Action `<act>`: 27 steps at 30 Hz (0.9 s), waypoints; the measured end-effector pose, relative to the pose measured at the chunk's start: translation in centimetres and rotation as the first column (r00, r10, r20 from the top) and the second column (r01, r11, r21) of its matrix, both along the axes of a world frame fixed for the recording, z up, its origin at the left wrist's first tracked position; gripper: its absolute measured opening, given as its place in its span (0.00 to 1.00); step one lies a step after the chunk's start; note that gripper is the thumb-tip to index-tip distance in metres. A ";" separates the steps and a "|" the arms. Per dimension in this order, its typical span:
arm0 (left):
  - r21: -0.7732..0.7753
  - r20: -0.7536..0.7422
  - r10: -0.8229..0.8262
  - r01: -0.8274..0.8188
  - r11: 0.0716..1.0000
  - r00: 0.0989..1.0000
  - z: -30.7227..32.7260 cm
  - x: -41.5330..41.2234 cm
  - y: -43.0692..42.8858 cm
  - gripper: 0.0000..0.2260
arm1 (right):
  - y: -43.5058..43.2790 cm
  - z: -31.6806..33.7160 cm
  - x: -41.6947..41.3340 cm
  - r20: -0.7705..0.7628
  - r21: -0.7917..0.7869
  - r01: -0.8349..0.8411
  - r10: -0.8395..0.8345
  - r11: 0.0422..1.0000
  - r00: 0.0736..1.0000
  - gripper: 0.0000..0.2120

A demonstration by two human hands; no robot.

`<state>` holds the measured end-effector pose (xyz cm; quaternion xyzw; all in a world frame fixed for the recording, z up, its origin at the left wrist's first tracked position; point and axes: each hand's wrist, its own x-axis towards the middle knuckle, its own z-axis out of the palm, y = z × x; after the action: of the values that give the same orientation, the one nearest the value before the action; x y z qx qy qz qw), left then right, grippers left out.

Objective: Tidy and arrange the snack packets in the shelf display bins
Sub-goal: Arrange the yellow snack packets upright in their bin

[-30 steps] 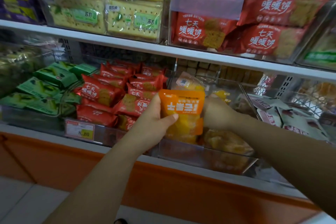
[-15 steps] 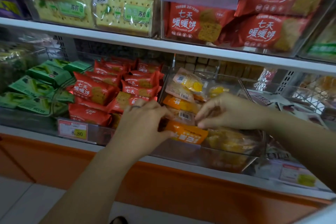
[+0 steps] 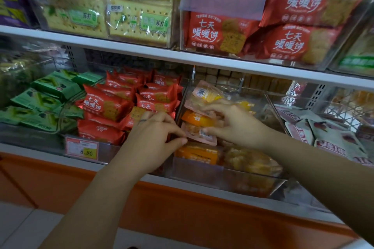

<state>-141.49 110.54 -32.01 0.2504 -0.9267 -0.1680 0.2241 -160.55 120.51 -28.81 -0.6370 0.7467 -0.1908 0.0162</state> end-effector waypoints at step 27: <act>0.036 -0.269 0.045 -0.037 0.999 0.962 0.3 -1.8 -0.6 0.09 | 2.7 1.2 -3.6 -0.123 -0.091 0.075 -0.086 0.993 0.989 0.21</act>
<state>-143.28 109.97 -31.67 0.2476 -0.8796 -0.2102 0.3478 -164.12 123.18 -27.60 -0.6173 0.7624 -0.1824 -0.0662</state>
